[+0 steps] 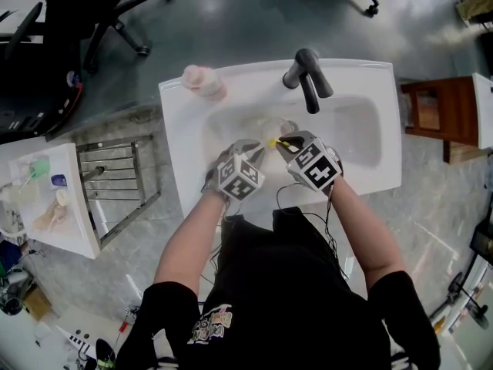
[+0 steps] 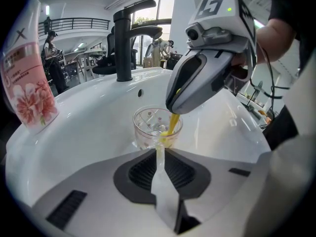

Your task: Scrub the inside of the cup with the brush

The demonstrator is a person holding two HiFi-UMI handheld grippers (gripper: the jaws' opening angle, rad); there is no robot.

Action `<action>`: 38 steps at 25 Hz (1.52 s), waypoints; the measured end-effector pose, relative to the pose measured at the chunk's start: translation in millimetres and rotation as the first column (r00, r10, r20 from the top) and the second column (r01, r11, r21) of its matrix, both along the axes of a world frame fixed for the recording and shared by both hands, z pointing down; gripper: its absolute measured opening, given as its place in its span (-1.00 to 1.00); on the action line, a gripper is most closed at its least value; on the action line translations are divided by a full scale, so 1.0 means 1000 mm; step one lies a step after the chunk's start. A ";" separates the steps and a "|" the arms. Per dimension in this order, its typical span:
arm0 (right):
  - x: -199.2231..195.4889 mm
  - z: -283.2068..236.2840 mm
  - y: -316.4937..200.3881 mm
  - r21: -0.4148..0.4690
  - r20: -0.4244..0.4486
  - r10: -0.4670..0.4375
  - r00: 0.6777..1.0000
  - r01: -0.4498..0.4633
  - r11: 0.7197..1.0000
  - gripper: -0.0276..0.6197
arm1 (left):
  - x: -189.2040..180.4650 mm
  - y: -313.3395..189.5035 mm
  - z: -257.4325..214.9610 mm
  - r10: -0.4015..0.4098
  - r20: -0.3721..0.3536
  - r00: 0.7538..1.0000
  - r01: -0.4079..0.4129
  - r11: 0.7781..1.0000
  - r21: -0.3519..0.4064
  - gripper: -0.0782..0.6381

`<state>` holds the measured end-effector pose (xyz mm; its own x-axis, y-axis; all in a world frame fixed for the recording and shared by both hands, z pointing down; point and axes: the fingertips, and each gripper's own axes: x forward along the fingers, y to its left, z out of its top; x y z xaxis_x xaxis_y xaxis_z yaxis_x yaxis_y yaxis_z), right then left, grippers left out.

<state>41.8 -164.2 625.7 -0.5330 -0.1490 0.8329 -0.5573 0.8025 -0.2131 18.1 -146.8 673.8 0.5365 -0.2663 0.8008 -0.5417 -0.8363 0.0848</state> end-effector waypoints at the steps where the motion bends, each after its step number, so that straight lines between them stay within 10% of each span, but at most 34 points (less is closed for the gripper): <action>1: 0.000 0.000 -0.001 -0.002 0.021 0.024 0.999 -0.024 1.000 -0.80 | 0.000 0.000 0.000 0.001 0.000 1.000 -0.001 1.000 0.001 -0.65; 10: 0.012 -0.003 -0.011 0.008 0.160 0.253 0.954 -0.257 0.966 -0.81 | 0.000 0.000 -0.001 0.001 0.007 1.000 -0.001 1.000 0.009 -0.65; 28: 0.014 -0.032 -0.008 0.066 0.219 0.321 0.922 -0.342 0.937 -0.80 | -0.025 -0.006 -0.045 -0.136 -0.089 0.987 0.144 0.985 0.094 -0.64; 38: 0.016 -0.081 0.001 0.146 0.274 0.374 0.886 -0.423 0.894 -0.80 | -0.048 -0.005 -0.112 -0.236 -0.255 0.938 0.278 0.950 0.144 -0.64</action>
